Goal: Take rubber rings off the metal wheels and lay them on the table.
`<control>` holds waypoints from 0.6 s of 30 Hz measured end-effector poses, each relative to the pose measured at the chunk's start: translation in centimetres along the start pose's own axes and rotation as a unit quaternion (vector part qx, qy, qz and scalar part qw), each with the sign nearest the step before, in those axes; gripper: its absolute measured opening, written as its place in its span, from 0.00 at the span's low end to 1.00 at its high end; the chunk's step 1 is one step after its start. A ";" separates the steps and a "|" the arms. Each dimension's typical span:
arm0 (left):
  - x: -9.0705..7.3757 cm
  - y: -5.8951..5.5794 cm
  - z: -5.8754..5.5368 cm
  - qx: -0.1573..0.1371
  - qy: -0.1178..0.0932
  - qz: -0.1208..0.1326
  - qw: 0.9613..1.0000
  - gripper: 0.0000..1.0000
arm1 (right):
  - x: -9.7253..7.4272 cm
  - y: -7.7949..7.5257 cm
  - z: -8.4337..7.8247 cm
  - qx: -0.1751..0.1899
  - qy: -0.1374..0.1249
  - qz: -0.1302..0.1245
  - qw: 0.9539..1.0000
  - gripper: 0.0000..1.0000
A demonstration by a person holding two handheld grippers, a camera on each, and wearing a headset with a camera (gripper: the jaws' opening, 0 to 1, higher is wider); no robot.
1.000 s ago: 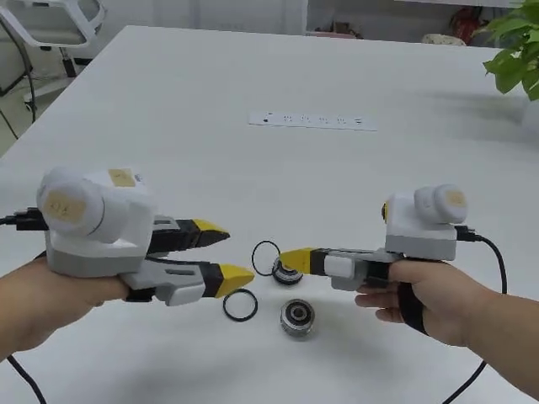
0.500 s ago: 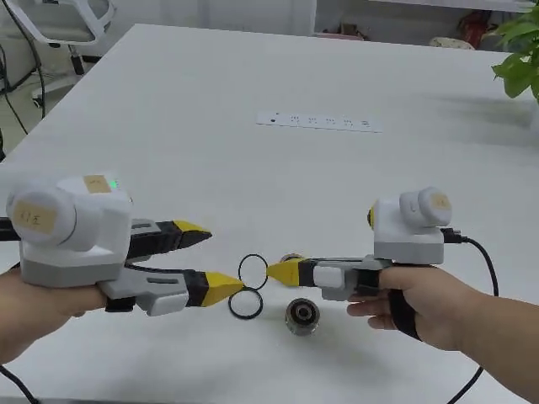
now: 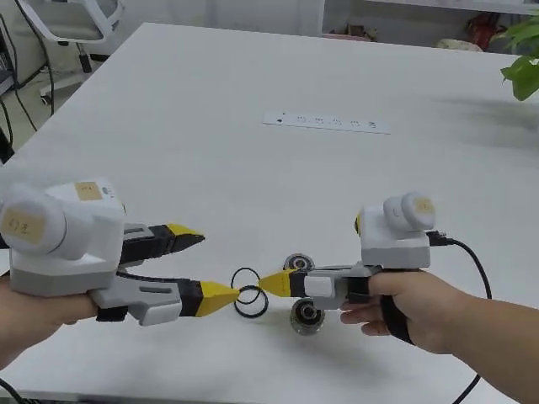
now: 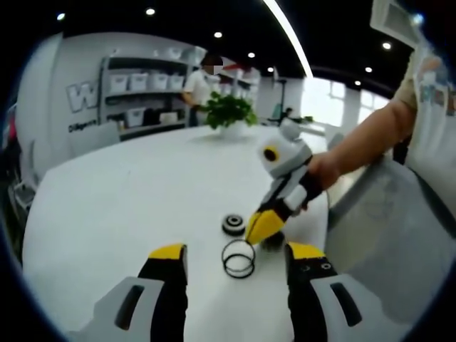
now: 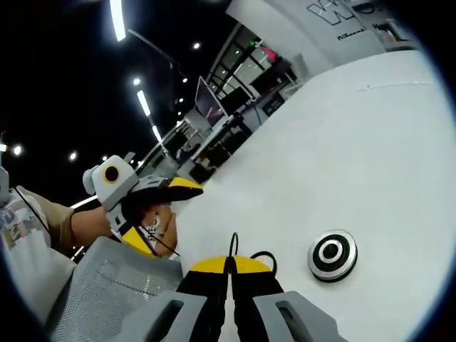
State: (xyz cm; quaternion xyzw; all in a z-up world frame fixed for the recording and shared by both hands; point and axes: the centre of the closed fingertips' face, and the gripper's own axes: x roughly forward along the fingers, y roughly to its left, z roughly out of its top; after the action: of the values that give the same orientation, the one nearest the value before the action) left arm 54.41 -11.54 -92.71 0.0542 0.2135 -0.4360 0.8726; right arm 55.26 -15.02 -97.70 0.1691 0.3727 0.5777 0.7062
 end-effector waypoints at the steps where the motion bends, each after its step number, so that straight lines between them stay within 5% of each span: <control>1: 0.0 0.0 0.0 -0.001 0.000 0.000 1.000 0.57 | 0.1 0.0 -0.1 0.001 0.001 0.000 1.000 0.00; 18: -0.2 0.2 -0.6 -0.006 0.006 0.005 1.000 0.57 | 0.4 -1.4 -1.3 -0.010 0.032 -0.038 0.999 0.00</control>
State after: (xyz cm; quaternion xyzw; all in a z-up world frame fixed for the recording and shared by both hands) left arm 54.28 -11.07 -93.19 0.0531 0.2212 -0.4296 0.8739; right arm 55.33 -15.26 -99.67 0.1291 0.3952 0.5597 0.7169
